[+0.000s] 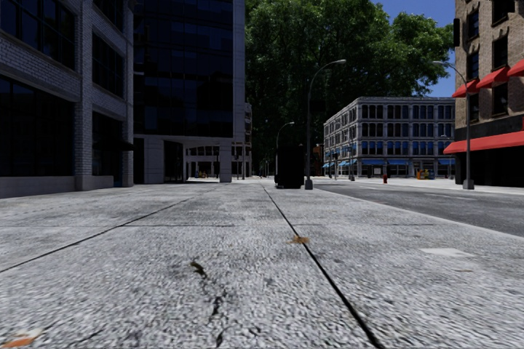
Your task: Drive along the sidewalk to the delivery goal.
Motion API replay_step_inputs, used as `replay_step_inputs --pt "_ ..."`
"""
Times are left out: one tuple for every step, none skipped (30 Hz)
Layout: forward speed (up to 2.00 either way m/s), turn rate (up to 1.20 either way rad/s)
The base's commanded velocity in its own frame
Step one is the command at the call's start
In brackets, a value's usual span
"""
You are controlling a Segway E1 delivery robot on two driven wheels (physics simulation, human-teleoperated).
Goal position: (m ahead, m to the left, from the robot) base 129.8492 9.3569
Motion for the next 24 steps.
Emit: replay_step_inputs --pt "2.00 0.00" --pt "2.00 0.00" --pt "2.00 0.00" --pt "2.00 0.00" --pt "2.00 0.00" --pt "2.00 0.00" --pt "2.00 0.00" --pt "2.00 0.00" --pt "2.00 0.00" --pt "1.99 0.00" --pt "1.98 0.00" --pt "1.98 0.00" --pt "1.98 0.00" --pt "1.98 0.00" --pt "1.98 0.00" --pt "1.98 0.00" --pt "1.98 0.00" --pt "1.98 0.00" --pt "1.98 0.00" --pt "1.98 0.00" --pt "1.98 0.00" --pt "1.98 0.00" --pt "1.98 0.00" --pt "1.98 0.00"
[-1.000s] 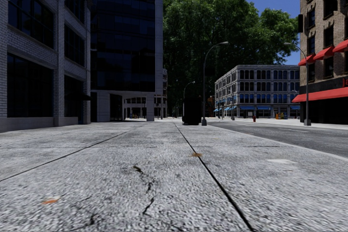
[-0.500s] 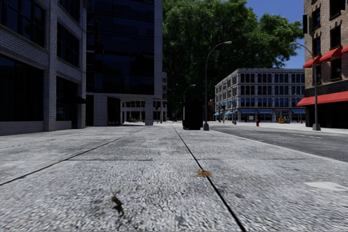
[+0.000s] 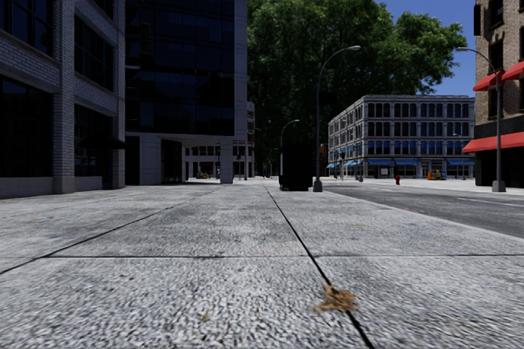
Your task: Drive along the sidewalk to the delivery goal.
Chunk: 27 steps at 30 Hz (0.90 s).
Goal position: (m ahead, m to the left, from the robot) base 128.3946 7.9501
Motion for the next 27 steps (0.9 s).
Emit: replay_step_inputs --pt "1.98 0.00" --pt "1.98 0.00" --pt "1.98 0.00" --pt "1.98 0.00" --pt "1.98 0.00" --pt "1.98 0.00" --pt "1.99 0.00" --pt "1.99 0.00" --pt "1.99 0.00" --pt "1.99 0.00" --pt "1.99 0.00" --pt "2.00 0.00" --pt "2.00 0.00" --pt "2.00 0.00" --pt "2.00 0.00" --pt "2.00 0.00" --pt "2.00 0.00" --pt "2.00 0.00" --pt "2.00 0.00" --pt "2.00 0.00" --pt "2.00 0.00" --pt "2.00 0.00" --pt "2.00 0.00" --pt "2.00 0.00" --pt "2.00 0.00" --pt "2.00 0.00" --pt "2.00 0.00"
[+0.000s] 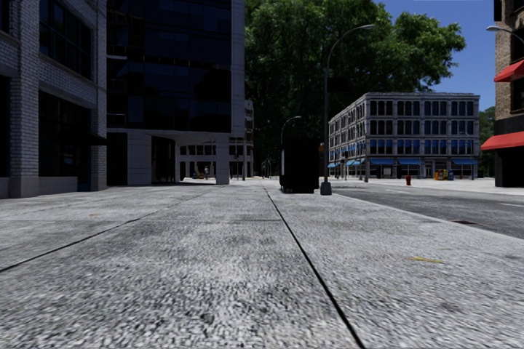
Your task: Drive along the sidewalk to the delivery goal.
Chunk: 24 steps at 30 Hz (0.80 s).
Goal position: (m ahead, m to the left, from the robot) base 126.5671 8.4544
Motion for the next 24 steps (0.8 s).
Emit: replay_step_inputs --pt "2.00 0.00" --pt "2.00 0.07" --pt "2.00 0.10" --pt "2.00 0.10" --pt "2.00 0.15" --pt "2.00 0.16" --pt "2.00 0.16" --pt "2.00 0.16" --pt "2.00 0.16" --pt "2.00 0.16" --pt "2.00 0.16" --pt "2.00 0.16" --pt "2.00 0.16" --pt "2.00 0.16" --pt "2.00 0.15" --pt "2.00 0.07" --pt "2.00 0.07" --pt "2.00 0.00" --pt "2.00 0.00" --pt "2.00 0.00" --pt "2.00 0.00" --pt "2.00 0.00" --pt "2.00 0.00" --pt "2.00 0.00"
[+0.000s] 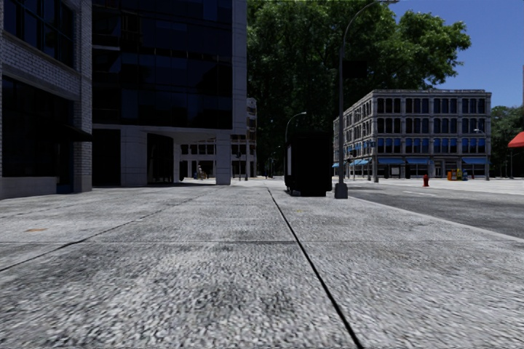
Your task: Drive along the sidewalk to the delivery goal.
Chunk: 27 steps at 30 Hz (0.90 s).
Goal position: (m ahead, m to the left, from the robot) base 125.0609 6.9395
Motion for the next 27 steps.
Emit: replay_step_inputs --pt "2.00 0.00" --pt "2.00 0.00" --pt "2.00 0.00" --pt "2.00 0.00" --pt "2.00 0.00" --pt "2.00 0.00" --pt "2.00 0.00" --pt "2.00 0.00" --pt "2.00 0.00" --pt "2.00 0.00" --pt "2.00 0.00" --pt "2.00 0.00" --pt "2.00 0.00" --pt "2.00 0.00" --pt "2.00 0.00" --pt "2.00 0.00" --pt "2.00 0.00" --pt "2.00 0.00" --pt "2.00 0.00" --pt "2.00 0.03" --pt "2.00 0.07" --pt "2.00 0.07" --pt "2.00 0.17" --pt "2.00 0.30" --pt "2.00 0.35" --pt "2.00 0.35" --pt "2.00 0.37"
